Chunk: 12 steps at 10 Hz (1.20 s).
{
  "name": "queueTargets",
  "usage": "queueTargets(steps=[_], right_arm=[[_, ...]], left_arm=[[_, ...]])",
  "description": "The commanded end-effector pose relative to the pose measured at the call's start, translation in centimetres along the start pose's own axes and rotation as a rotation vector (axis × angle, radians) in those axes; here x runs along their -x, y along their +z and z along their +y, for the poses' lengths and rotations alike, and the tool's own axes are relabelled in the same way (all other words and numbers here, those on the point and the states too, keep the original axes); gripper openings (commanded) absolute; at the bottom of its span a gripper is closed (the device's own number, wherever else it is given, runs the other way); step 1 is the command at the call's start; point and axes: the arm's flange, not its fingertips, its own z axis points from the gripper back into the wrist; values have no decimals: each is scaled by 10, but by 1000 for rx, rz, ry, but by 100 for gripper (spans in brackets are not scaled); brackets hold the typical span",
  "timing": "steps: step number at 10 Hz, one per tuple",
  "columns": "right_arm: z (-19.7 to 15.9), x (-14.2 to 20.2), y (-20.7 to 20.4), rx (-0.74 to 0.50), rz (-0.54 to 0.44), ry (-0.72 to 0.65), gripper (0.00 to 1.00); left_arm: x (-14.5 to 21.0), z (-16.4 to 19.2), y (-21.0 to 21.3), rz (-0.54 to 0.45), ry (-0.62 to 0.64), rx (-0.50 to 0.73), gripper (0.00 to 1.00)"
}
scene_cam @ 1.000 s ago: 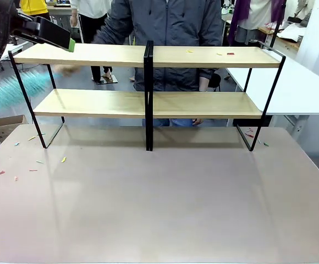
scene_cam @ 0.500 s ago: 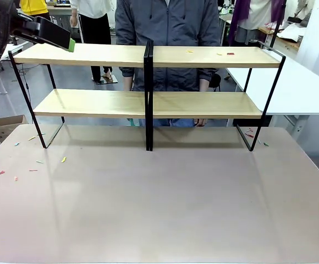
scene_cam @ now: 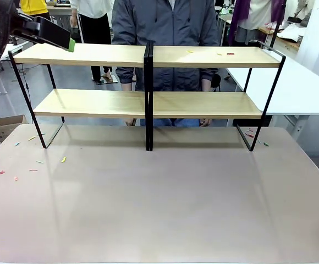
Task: Clean the shelves.
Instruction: Clean another randomly selected level of the Shelf with the Duster.
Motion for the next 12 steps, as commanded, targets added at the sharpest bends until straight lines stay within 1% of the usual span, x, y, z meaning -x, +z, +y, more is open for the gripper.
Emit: queueTargets(steps=[1,2,3,4,5,6,7,8,9,10,11,12], right_arm=[[55,-42,-99,-75,244,194,13],[85,-47,-151,-61,342,297,13],[104,-37,-176,-99,405,365,13],[69,-19,-111,-65,275,177,13],[69,-19,-111,-65,275,177,13],[115,-18,-175,-86,410,288,13],[116,-7,-164,0,465,255,13],[128,-20,-175,120,519,262,13],[147,-44,-192,264,599,281,13],[163,-74,-207,399,691,250,13],[184,-101,-218,480,759,189,13],[191,-121,-228,520,789,130,13]], left_arm=[[0,1,1,-3,-1,0,100],[0,1,1,-3,-1,0,100],[0,1,1,-3,-1,0,100],[0,1,1,-3,-1,0,100],[0,1,1,-3,-1,0,100],[0,1,1,-3,-1,0,100],[0,1,1,-3,-1,0,100],[0,1,1,-3,-1,0,100],[0,1,1,-3,-1,0,100],[0,1,1,-3,-1,0,100],[0,1,1,-3,-1,0,100],[0,1,1,-3,-1,0,100]])
